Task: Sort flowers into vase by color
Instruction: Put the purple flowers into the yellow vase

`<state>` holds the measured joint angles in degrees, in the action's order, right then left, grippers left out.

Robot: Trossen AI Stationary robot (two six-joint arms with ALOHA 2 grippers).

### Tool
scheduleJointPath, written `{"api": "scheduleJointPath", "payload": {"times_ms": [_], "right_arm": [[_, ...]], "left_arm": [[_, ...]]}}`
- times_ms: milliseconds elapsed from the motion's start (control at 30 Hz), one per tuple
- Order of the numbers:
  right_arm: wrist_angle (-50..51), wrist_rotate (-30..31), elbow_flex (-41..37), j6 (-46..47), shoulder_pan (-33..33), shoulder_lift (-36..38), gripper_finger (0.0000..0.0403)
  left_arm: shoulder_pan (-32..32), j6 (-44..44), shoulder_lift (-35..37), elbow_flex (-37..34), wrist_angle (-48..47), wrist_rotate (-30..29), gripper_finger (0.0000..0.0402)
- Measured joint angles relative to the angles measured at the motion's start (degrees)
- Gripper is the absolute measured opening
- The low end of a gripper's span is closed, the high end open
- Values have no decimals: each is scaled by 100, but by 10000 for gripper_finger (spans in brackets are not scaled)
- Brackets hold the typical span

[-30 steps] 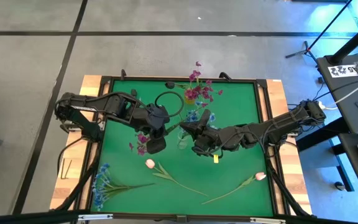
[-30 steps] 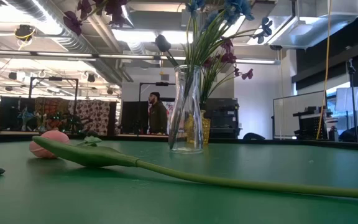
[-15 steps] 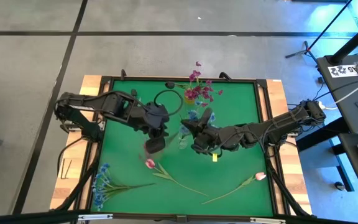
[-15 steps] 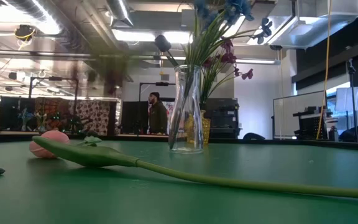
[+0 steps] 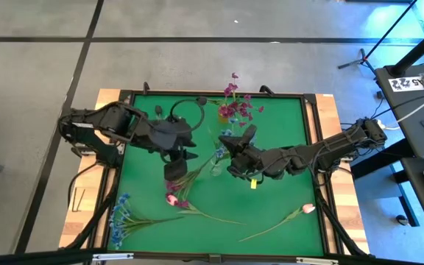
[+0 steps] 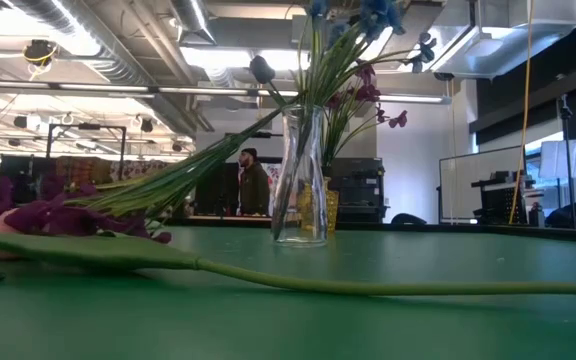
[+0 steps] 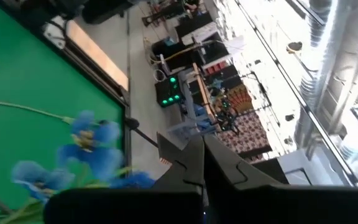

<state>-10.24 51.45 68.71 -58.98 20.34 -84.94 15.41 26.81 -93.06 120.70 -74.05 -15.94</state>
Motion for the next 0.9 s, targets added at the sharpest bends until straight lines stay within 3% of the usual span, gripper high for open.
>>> {"api": "scheduleJointPath", "payload": {"times_ms": [267,567,733,900], "right_arm": [[-35,255,0,24,472,720,1],[129,434,0,369,917,1307,1],[139,506,0,384,986,1363,1],[179,512,0,480,964,1363,1]], "left_arm": [[492,589,-3,-751,-274,-706,157],[764,1660,-11,-3003,116,-1257,157],[664,1817,-11,-4294,1192,-951,157],[483,1804,-11,-5001,2453,-785,161]]}}
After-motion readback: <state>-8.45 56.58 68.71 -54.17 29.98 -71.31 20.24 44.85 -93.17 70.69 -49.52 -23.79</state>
